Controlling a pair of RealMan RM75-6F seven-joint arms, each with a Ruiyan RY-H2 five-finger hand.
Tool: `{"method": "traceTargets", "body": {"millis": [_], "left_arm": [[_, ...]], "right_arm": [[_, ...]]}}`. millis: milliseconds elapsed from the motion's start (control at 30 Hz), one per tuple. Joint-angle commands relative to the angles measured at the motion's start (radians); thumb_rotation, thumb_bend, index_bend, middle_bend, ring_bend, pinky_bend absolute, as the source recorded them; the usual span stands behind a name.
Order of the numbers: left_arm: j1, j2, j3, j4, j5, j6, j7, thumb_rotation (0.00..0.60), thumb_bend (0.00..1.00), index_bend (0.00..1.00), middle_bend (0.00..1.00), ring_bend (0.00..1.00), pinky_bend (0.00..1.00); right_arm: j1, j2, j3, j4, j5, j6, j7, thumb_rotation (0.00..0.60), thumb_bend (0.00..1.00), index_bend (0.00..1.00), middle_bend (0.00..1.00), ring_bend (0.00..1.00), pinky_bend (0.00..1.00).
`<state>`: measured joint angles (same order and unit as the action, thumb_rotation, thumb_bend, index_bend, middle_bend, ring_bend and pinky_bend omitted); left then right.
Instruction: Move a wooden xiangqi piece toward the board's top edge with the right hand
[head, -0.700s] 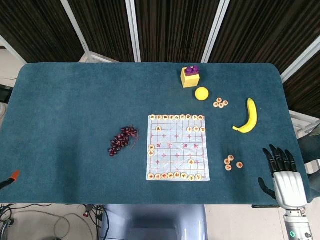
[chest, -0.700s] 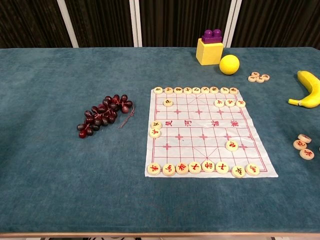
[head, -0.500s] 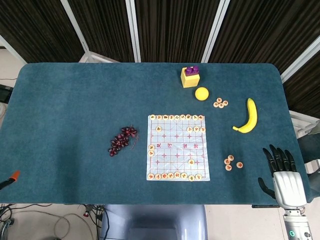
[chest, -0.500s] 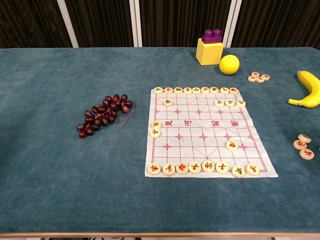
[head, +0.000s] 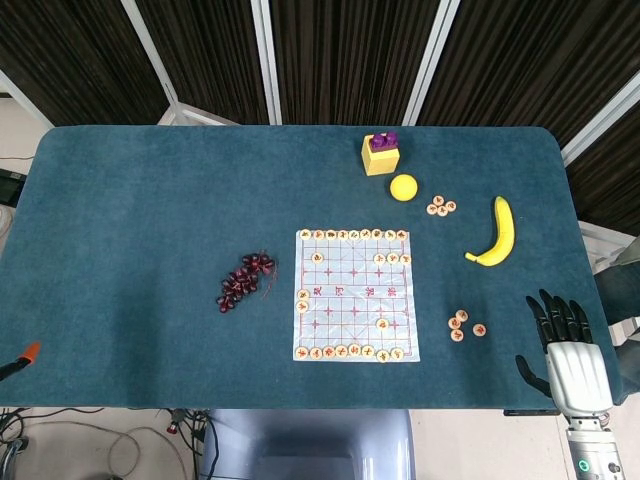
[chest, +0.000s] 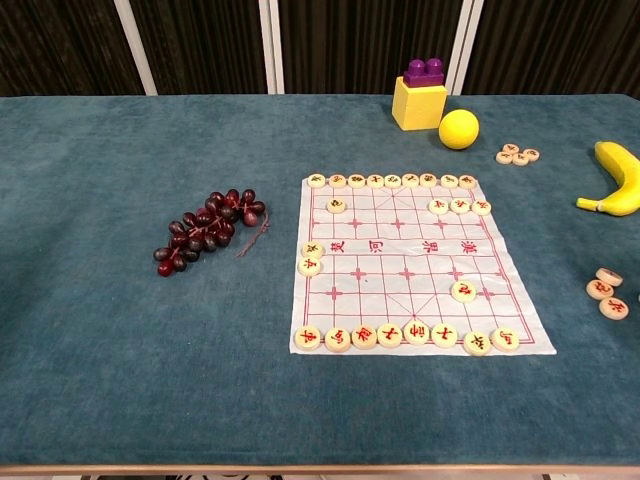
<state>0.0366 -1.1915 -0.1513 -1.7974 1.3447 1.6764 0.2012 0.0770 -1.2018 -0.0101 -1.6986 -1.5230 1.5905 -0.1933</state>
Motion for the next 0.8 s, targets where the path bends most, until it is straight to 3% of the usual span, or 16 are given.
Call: {"method": "traceTargets", "body": {"millis": [33,600,700,800], "left_arm": [[0.0,0.0,-0.001,0.0,0.0,0.002,0.0,0.6,0.03,0.02,0.0,0.0,0.04],[-0.005,-0.004,0.001,0.003,0.001,-0.009,0.007,0.6,0.03,0.02,0.0,0.0,0.04],[-0.007,-0.006,0.001,0.003,-0.001,-0.011,0.009,0.6,0.03,0.02,0.0,0.0,0.04],[-0.007,-0.007,0.002,0.003,0.0,-0.01,0.01,0.6,0.03,0.02,0.0,0.0,0.04]], "right_arm": [[-0.002,-0.001,0.003,0.001,-0.001,-0.004,0.001,0.6,0.37,0.05,0.0,0.0,0.02],[0.005,0.0,0.017,-0.013,0.0,-0.065,0.03,0.6,0.37,0.06,0.0,0.0,0.02],[0.04,0.018,0.03,-0.041,-0.006,-0.114,0.034,0.6,0.37,0.07,0.0,0.0,0.02],[0.116,0.057,0.057,-0.098,0.012,-0.231,0.014,0.6,0.37,0.07,0.0,0.0,0.02]]}}
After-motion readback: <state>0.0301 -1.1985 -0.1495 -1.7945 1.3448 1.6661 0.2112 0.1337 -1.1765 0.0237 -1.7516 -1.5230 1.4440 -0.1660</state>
